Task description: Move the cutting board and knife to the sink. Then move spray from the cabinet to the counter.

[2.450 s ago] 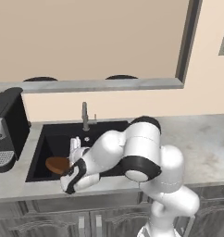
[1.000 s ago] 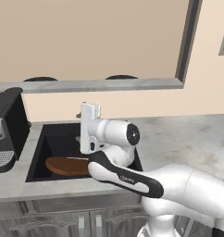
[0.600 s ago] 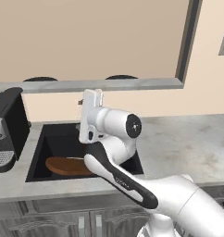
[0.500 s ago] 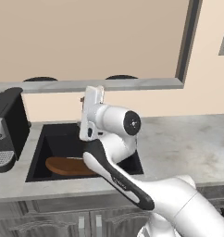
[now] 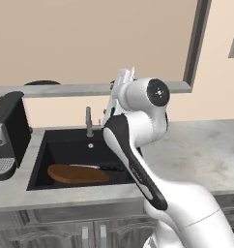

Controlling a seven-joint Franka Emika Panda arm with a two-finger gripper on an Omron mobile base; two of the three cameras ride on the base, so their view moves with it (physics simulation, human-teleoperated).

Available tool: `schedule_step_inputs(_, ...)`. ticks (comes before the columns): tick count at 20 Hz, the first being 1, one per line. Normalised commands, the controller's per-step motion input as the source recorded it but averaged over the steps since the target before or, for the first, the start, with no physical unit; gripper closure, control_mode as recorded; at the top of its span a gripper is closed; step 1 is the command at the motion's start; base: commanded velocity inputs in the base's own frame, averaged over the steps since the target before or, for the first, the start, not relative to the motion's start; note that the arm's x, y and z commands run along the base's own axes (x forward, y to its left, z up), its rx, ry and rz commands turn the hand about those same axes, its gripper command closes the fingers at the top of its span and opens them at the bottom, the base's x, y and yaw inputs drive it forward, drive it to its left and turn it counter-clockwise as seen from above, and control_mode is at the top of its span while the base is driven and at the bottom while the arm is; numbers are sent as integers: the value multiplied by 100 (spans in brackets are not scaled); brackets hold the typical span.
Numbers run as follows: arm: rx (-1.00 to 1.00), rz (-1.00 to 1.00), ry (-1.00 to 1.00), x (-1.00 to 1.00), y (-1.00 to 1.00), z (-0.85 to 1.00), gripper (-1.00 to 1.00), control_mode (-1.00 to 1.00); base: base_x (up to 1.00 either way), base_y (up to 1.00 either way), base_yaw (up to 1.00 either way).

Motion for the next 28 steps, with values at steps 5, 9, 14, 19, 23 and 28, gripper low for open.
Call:
schedule_step_inputs(5, -1, 0, 0, -15, -78, 2, -100, -100, 0, 0, 0)
schedule_step_inputs(9, 0, 0, 0, -66, -76, 2, -100, -100, 0, 0, 0)
schedule_step_inputs(14, -13, -4, -4, -65, -9, -20, -100, -100, 0, 0, 0)
schedule_step_inputs(19, -18, -22, 1, -12, 0, -13, -100, -100, 0, 0, 0)
schedule_step_inputs(23, -7, -18, 6, 0, -2, 0, -100, -100, 0, 0, 0)
schedule_step_inputs(28, 0, 4, 0, -4, -16, -1, -100, -100, 0, 0, 0)
